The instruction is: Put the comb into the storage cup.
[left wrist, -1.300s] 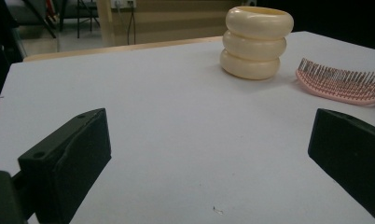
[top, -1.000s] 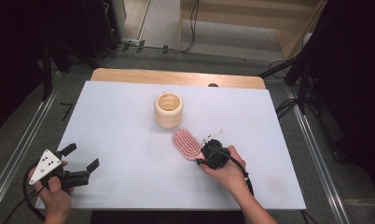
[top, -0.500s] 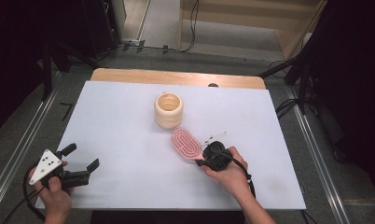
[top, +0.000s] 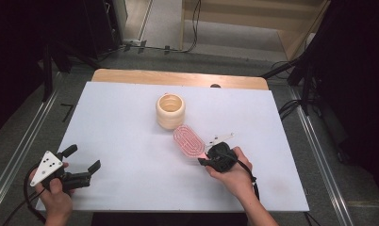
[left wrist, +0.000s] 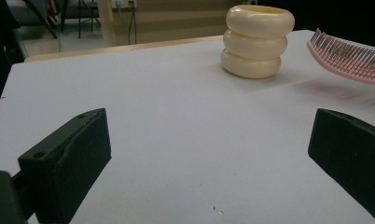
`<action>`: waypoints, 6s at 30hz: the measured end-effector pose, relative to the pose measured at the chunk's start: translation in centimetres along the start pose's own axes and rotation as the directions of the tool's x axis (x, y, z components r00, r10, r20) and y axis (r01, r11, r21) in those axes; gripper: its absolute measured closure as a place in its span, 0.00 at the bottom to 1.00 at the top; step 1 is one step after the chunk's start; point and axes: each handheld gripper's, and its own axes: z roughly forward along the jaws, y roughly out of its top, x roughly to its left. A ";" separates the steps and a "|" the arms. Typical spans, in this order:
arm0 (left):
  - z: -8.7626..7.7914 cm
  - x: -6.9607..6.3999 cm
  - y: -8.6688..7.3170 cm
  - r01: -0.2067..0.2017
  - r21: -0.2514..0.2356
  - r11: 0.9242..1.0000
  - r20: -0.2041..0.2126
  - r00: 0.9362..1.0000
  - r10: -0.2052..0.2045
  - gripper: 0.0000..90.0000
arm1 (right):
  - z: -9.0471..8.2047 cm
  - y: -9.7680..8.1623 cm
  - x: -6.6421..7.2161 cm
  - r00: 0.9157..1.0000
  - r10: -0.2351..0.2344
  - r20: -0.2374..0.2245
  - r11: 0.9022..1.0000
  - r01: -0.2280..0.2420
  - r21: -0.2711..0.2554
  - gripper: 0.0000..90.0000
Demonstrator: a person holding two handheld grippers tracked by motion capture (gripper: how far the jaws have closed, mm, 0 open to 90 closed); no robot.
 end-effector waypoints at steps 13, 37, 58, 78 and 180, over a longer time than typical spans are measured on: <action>0.5 -1.1 0.2 -0.080 0.037 0.996 -0.023 0.996 0.081 0.00 | -0.6 -0.2 -0.2 1.000 0.000 -0.026 0.996 -0.003 -0.094 0.76; 2.0 -3.8 2.7 -0.086 0.011 0.996 0.072 0.994 0.085 0.00 | -2.3 -1.6 -0.1 0.998 -0.063 -0.017 0.946 0.054 -0.320 0.76; 5.7 -7.8 5.8 -0.063 -0.028 0.998 0.206 0.976 0.067 0.00 | -2.6 -2.0 1.0 0.994 -0.111 -0.008 0.896 0.097 -0.434 0.76; 9.3 -11.7 7.8 -0.036 -0.030 0.999 0.331 0.943 0.044 0.00 | -2.4 -2.1 2.3 0.988 -0.155 0.002 0.861 0.136 -0.490 0.76; 12.7 -14.1 10.4 0.180 0.115 0.977 0.558 0.802 -0.214 0.71 | -0.2 -1.8 5.4 0.961 -0.250 0.117 0.740 0.268 -0.617 0.42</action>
